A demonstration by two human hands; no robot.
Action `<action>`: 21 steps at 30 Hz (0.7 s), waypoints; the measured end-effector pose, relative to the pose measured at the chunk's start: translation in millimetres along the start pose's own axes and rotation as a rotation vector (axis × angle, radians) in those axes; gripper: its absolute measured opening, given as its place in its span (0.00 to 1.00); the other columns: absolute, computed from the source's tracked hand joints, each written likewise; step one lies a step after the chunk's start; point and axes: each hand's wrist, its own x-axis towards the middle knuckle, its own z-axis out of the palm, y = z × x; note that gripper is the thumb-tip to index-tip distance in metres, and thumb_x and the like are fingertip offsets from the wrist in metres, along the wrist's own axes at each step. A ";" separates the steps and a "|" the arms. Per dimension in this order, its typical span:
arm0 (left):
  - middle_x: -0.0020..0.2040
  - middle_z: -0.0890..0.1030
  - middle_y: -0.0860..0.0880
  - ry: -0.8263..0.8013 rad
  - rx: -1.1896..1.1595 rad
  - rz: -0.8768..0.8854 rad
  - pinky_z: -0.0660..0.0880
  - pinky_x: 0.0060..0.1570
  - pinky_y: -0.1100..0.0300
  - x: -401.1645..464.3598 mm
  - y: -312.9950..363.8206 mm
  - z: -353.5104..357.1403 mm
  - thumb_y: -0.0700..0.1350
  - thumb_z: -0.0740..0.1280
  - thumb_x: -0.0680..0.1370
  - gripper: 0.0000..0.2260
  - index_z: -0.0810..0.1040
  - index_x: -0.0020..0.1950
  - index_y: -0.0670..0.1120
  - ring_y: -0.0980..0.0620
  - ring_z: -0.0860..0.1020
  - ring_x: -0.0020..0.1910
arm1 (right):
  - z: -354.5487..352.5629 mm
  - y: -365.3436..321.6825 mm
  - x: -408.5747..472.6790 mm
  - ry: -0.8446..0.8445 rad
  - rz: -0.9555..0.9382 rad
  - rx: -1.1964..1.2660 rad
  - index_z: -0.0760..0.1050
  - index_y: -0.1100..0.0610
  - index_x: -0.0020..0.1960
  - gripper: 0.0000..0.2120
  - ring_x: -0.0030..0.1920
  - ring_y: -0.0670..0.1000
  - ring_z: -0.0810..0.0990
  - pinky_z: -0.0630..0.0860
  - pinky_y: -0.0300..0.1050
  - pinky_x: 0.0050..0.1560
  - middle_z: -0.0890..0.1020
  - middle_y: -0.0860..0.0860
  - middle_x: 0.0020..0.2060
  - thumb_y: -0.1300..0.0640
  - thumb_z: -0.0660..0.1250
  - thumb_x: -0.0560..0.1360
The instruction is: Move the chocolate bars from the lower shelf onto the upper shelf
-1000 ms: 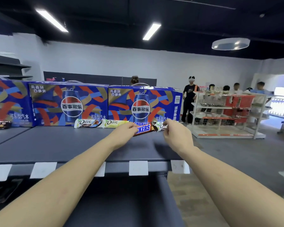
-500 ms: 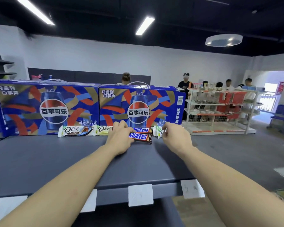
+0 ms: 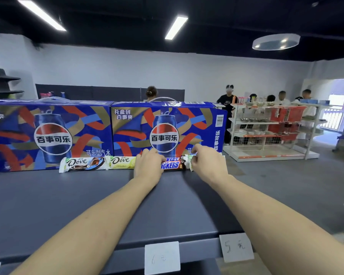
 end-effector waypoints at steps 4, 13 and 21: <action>0.59 0.75 0.52 -0.005 -0.047 -0.036 0.67 0.56 0.55 7.0 -3.5 6.5 0.48 0.72 0.75 0.17 0.78 0.64 0.57 0.48 0.71 0.59 | 4.2 5.6 7.6 0.005 0.000 0.006 0.74 0.54 0.62 0.12 0.53 0.54 0.79 0.72 0.45 0.44 0.82 0.51 0.53 0.55 0.61 0.79; 0.60 0.76 0.52 -0.035 -0.028 0.007 0.67 0.56 0.54 14.9 -4.0 6.5 0.54 0.73 0.73 0.22 0.76 0.66 0.57 0.48 0.70 0.60 | 10.9 12.4 16.0 0.002 0.000 -0.009 0.73 0.54 0.63 0.13 0.56 0.54 0.79 0.75 0.45 0.46 0.81 0.51 0.55 0.52 0.61 0.80; 0.59 0.75 0.51 -0.017 -0.040 -0.008 0.68 0.55 0.54 4.9 -22.8 -8.3 0.55 0.75 0.70 0.26 0.74 0.68 0.56 0.49 0.70 0.59 | 11.6 0.7 15.3 -0.008 -0.034 0.028 0.74 0.55 0.58 0.09 0.47 0.54 0.79 0.69 0.43 0.39 0.82 0.52 0.49 0.56 0.61 0.79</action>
